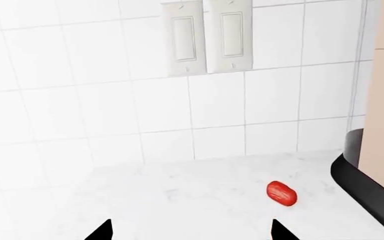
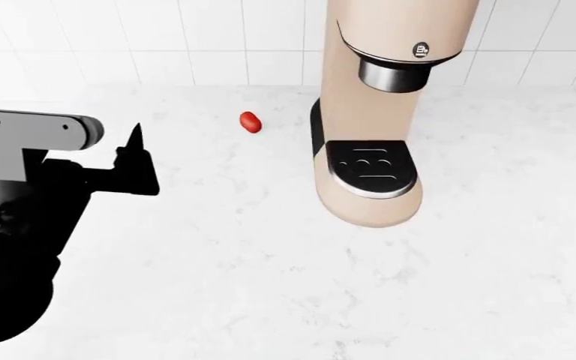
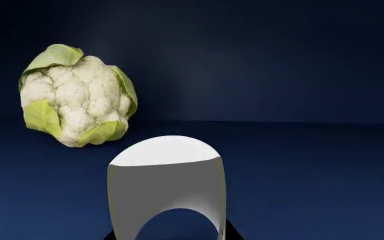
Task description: A wet mug is on the counter and needs to be dried. Pick it up and place it upside down in the open cabinet.
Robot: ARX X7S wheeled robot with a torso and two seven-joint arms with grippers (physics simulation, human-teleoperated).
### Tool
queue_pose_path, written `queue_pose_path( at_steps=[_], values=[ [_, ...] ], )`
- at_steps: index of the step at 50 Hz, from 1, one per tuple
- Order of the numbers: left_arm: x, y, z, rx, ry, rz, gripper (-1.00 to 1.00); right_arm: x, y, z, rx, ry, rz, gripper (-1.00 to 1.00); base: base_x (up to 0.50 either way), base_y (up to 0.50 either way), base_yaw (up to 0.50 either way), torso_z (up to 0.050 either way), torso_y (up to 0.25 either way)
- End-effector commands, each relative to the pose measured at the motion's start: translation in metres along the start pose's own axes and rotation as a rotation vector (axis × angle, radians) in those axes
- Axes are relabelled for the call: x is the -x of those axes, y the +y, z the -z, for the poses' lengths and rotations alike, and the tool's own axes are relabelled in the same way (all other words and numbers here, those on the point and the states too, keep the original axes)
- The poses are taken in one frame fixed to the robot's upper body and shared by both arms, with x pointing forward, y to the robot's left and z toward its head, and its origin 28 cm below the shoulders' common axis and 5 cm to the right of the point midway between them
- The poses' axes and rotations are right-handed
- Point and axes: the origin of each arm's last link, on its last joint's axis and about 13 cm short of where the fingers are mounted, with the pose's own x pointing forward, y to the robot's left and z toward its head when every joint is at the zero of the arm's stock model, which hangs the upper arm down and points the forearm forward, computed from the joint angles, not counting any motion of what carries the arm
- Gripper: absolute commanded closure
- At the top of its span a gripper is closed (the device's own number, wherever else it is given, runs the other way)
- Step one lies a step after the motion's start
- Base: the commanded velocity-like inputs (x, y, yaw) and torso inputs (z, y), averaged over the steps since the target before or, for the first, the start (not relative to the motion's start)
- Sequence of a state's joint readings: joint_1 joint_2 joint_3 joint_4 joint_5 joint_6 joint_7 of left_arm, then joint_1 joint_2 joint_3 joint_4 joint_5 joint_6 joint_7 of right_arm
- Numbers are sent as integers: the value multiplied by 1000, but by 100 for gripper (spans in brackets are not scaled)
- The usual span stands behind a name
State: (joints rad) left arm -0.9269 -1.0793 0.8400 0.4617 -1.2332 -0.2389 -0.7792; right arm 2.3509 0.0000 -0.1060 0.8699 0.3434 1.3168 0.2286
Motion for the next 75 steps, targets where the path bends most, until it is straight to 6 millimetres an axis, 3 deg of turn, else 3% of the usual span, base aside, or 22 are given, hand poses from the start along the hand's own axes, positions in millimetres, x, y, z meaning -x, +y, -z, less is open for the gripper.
queue_pose_path(
  at_steps=[1, 57, 75],
  values=[
    [0, 2, 2, 4, 1, -8, -100, 0, 9, 0, 2, 2, -43, 100, 0, 0, 0, 0, 0],
    [0, 5, 7, 28, 11, -26, -100, -16, 9, 11, 20, 46, -20, 100, 4, 0, 1, 1, -61],
    [-4, 6, 9, 31, 13, -18, -100, -42, 11, 33, -24, 108, -60, 100, 6, 2, 3, 0, -8]
  ],
)
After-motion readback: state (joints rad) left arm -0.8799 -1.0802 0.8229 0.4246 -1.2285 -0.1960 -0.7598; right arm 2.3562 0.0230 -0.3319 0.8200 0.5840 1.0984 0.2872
